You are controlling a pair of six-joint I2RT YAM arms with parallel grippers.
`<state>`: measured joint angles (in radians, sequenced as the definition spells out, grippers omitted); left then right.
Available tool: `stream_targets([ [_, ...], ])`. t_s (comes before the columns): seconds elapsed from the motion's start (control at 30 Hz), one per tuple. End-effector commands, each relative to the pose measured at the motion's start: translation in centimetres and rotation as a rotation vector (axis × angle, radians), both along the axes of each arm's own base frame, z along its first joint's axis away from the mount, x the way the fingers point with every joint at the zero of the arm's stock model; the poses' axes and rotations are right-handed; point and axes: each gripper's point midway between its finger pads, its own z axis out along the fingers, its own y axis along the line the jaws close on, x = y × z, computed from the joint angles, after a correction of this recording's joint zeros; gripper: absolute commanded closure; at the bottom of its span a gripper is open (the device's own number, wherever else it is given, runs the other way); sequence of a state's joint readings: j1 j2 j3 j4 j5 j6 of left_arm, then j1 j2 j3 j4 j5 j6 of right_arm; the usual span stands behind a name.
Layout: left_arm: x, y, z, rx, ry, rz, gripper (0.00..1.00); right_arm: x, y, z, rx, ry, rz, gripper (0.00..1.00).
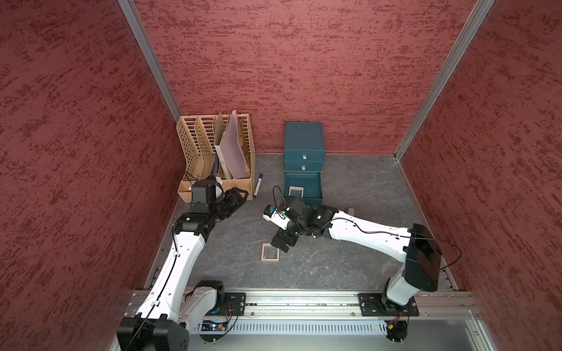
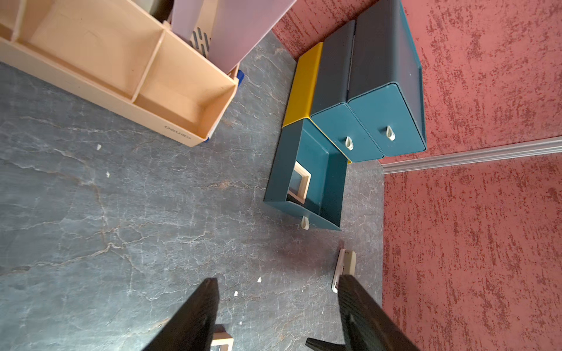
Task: Place the brooch boxes into the drawer by color
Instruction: Pick up the brooch box from the center of the board.
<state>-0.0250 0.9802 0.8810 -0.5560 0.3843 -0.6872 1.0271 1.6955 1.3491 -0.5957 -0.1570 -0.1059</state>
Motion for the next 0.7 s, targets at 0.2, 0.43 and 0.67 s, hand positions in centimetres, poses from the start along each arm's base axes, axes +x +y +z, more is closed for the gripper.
stream_targets([
  [0.2, -1.0, 0.9, 0.7, -0.030, -0.006, 0.012, 0.34, -1.9, 2.4, -3.8, -0.055, -0.023, 0.338, 0.02],
  [0.43, -0.9, 1.2, 0.9, -0.034, -0.011, 0.019, 0.34, -1.9, 2.9, -5.5, -0.093, -0.080, 0.430, 0.01],
  [0.67, -1.0, 1.6, 1.3, -0.035, -0.017, 0.024, 0.34, -2.1, 3.4, -7.5, -0.149, -0.098, 0.461, 0.01],
])
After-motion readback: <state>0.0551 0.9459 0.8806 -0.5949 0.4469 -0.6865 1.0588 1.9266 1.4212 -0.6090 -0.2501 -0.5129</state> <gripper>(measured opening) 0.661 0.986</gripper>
